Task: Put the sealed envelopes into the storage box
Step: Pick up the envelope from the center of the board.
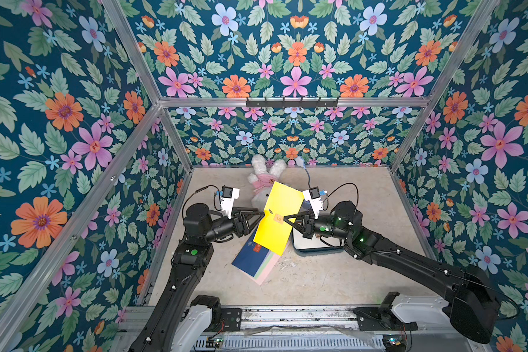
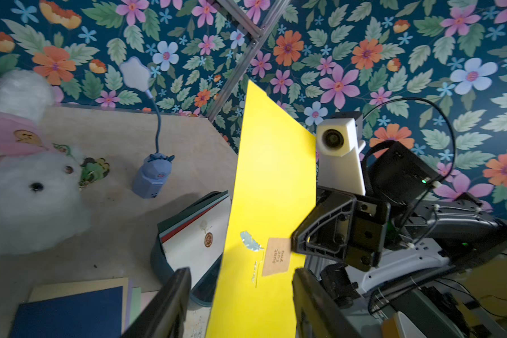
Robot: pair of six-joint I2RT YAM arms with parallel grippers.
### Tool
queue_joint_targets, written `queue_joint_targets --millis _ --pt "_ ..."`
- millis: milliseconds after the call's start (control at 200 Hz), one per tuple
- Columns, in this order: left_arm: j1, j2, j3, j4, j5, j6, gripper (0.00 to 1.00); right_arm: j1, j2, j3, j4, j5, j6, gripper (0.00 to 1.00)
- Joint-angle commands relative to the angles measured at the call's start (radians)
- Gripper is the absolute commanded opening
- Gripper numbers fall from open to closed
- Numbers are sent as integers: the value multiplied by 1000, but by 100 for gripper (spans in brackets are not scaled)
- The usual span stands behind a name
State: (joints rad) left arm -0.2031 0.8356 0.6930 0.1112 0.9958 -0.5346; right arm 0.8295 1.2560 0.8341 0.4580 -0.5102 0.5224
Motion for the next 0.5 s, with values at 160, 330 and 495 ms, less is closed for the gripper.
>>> queue_joint_targets --millis 160,330,495 --pt "-3 -1 -34 198 203 -111 57 -6 9 13 143 -97 15 0" --pt "-12 3 -32 194 219 -111 43 -9 34 24 182 -151 39 0" --pt "-18 11 -14 193 224 -112 18 -13 46 33 184 -174 40 0"
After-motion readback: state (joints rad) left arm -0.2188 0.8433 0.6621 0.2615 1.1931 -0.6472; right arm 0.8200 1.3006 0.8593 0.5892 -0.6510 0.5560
